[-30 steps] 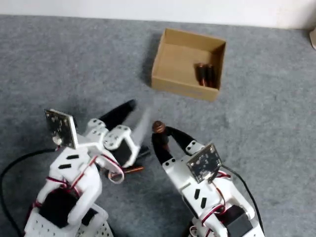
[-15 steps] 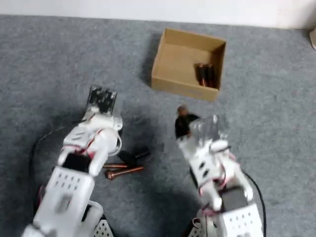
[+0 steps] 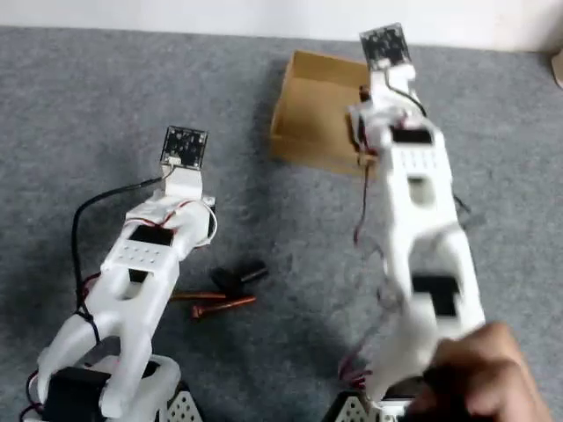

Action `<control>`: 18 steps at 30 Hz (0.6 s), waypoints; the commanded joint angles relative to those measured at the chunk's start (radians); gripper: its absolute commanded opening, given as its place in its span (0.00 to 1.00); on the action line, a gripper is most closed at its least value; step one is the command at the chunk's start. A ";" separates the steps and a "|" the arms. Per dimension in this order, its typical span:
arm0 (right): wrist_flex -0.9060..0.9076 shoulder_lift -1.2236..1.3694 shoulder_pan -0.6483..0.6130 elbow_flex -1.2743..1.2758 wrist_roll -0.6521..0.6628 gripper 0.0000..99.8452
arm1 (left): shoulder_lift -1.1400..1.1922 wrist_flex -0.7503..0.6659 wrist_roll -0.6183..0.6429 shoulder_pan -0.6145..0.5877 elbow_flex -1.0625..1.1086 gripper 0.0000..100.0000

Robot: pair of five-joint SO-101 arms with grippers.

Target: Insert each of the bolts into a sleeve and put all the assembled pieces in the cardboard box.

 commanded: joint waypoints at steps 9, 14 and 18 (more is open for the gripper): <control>0.509 0.883 -0.013 -1.457 0.008 0.00 | 0.001 -0.021 0.006 -0.007 -0.044 0.01; 0.627 0.949 -0.038 -1.573 0.012 0.03 | 0.001 -0.021 0.008 -0.005 -0.044 0.01; 0.697 0.944 -0.038 -1.547 0.009 0.24 | 0.001 -0.021 0.008 -0.005 -0.044 0.01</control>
